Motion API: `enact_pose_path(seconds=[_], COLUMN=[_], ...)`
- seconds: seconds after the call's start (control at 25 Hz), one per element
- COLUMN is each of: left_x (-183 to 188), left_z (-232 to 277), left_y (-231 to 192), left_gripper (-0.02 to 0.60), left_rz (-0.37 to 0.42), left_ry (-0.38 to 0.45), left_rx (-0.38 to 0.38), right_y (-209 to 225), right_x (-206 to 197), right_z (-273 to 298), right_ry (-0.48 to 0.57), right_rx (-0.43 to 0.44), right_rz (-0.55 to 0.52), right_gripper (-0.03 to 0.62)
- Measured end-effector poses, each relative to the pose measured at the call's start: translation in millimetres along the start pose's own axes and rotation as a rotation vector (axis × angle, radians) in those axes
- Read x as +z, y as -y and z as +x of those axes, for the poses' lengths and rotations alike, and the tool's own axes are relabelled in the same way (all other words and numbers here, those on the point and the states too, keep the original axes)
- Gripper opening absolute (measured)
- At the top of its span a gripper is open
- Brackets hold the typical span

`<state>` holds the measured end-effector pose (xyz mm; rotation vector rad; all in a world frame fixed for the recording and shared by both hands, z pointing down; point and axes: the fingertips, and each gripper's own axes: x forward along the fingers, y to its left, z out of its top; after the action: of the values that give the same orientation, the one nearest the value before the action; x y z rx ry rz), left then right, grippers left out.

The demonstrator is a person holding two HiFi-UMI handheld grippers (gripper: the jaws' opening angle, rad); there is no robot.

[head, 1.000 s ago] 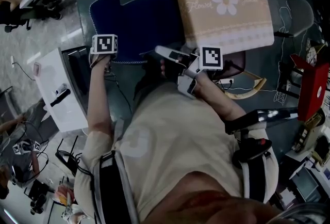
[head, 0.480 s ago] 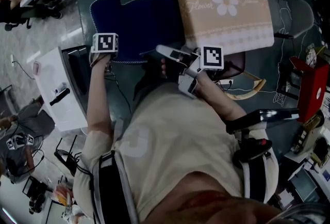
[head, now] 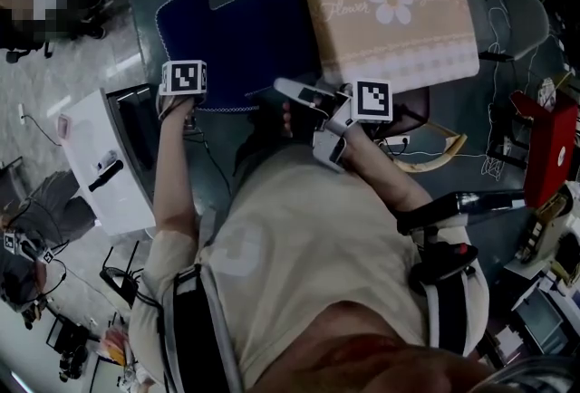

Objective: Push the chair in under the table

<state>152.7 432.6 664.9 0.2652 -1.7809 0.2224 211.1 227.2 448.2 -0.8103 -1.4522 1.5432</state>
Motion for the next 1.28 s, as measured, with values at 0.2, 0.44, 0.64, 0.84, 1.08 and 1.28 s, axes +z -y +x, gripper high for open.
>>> enact_pose_path(seconds=[0.2, 0.44, 0.64, 0.84, 1.08, 1.28], left_x=[1, 3, 5, 0, -1, -3], left_z=[1, 4, -1, -2, -2, -2], left_y=[1, 5, -5, 1, 2, -2], left_gripper=[0.123, 0.123, 0.123, 0.123, 0.123, 0.124], left_rz=[-0.006, -0.011, -0.012, -0.004, -0.025, -0.038], left_ry=[-0.01, -0.005, 0.014, -0.004, -0.011, -0.024], left_rx=[0.01, 0.011, 0.018, 0.002, -0.006, 0.046], right_y=[1, 3, 3, 5, 7, 2], right_x=[3, 1, -1, -5, -2, -2], right_z=[-2, -6, 1, -1, 2, 0], right_ry=[0.001, -0.002, -0.008, 0.008, -0.003, 0.008], right_rx=[0.003, 0.003, -0.007, -0.021, -0.027, -0.007], right_rz=[0.0, 0.019, 0.0, 0.0, -0.011, 0.01], right_gripper=[0.011, 0.011, 0.011, 0.011, 0.011, 0.011])
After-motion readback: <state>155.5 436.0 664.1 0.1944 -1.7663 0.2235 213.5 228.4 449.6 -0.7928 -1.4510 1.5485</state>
